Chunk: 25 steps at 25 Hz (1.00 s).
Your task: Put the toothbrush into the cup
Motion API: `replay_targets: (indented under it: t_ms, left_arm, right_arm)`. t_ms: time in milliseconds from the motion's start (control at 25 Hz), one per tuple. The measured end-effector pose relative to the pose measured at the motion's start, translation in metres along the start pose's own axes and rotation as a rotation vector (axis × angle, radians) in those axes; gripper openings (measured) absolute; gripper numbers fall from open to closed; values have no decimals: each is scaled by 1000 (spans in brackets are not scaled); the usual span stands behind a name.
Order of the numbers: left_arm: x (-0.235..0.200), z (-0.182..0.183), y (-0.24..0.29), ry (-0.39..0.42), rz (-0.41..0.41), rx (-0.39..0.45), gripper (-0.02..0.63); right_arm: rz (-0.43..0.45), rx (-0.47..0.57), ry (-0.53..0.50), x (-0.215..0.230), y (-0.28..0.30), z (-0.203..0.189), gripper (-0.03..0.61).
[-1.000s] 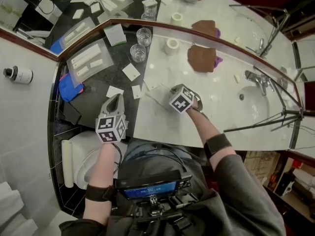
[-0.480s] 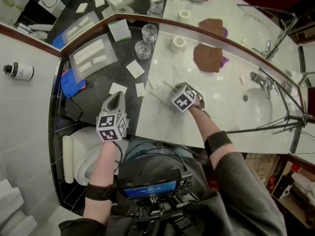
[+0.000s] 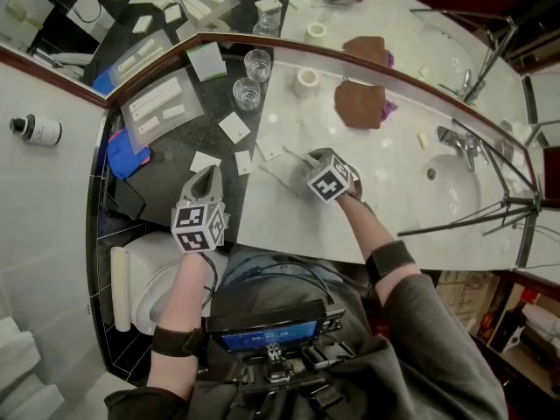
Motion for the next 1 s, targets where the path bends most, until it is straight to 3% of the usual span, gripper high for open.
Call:
replay_targets:
  t_ms: [200, 400, 640, 1000]
  left_arm:
    - [12, 2, -5, 17, -4, 9, 3]
    - [25, 7, -9, 35, -19, 24, 2]
    - [44, 17, -13, 60, -41, 45, 2]
    - [62, 19, -26, 65, -69, 58, 2]
  right_arm:
    - [-7, 143, 109, 8, -38, 8, 101]
    - [-44, 324, 223, 20, -97, 20, 26]
    - [-64, 526, 377, 27, -148, 0, 15]
    - [-76, 616, 517, 25, -183, -46, 17]
Point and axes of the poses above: the fingertips, and each gripper's own axes: y forward along the fingers, x to its right, z out of its top, the point moved 5 cm from there along -y, backward along the fingers, and after that the axes turned 2 degrees about -y, right-handed, at the moved point
